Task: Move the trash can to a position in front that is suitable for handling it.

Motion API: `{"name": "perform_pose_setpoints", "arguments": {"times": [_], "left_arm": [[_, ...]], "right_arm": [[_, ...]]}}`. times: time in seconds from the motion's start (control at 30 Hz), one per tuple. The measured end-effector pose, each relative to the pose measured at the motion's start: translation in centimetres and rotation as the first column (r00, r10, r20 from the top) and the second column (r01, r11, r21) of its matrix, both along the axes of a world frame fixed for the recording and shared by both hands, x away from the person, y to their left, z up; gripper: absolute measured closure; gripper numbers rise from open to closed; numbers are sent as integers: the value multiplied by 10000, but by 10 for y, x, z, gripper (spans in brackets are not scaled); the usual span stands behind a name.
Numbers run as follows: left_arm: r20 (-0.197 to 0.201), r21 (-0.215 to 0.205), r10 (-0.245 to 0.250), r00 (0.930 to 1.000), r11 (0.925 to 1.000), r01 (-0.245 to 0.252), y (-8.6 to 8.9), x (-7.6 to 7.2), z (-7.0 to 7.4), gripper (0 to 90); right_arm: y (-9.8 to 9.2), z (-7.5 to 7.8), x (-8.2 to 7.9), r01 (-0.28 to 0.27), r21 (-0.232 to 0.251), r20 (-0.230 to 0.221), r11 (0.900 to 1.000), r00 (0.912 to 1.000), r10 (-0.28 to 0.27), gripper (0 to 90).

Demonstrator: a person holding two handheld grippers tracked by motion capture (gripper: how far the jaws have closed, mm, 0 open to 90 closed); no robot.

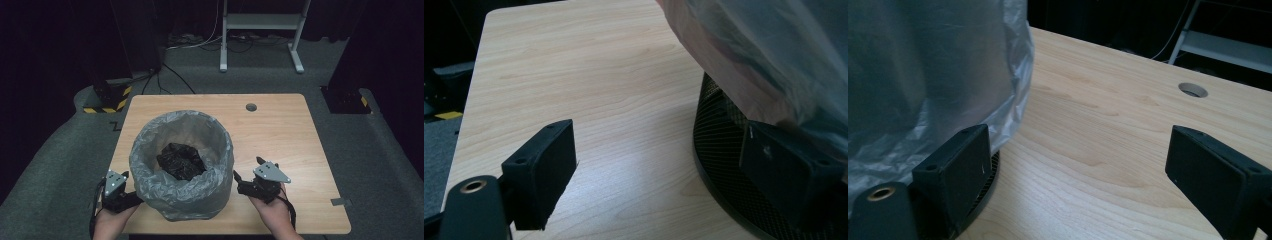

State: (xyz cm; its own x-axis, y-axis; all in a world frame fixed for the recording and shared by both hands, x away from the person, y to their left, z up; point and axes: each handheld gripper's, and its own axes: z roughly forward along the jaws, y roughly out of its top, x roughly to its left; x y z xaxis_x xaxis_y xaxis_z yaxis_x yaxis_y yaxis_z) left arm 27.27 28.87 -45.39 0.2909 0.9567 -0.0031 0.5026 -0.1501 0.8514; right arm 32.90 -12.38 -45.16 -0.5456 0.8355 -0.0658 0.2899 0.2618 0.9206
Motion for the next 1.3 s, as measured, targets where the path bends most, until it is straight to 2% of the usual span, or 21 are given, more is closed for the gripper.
{"name": "perform_pose_setpoints", "arguments": {"times": [0.13, 0.27, 0.47, 0.73, 1.03, 1.3], "left_arm": [[-62, -15, -105, 9999, 9999, 105, -4, -1, -1, 150], [22, 267, -8, 10000, 9996, 7, -10, -4, 1, 167], [-138, -78, -77, 9999, 9999, 76, -8, -4, -1, 173], [-176, -298, -183, 9997, 9994, 178, -10, -7, 0, 192], [-140, -197, -425, 9990, 9989, 423, -16, -6, 1, 192], [-158, -365, -488, 9987, 9982, 482, -16, -4, 0, 187]], "right_arm": [[5, -1, 1, -124, -95, -20, 9999, 9999, 124, 109], [9, -1, 1, -201, -140, 37, 9997, 9998, 202, 113], [13, -2, 2, -332, -172, 45, 9993, 9994, 333, 115], [18, -3, -1, -535, -311, 103, 9981, 9985, 538, 120], [18, -4, -1, -526, -293, 118, 9982, 9985, 530, 128], [16, -4, -1, -505, -261, 117, 9984, 9986, 508, 130]]}}
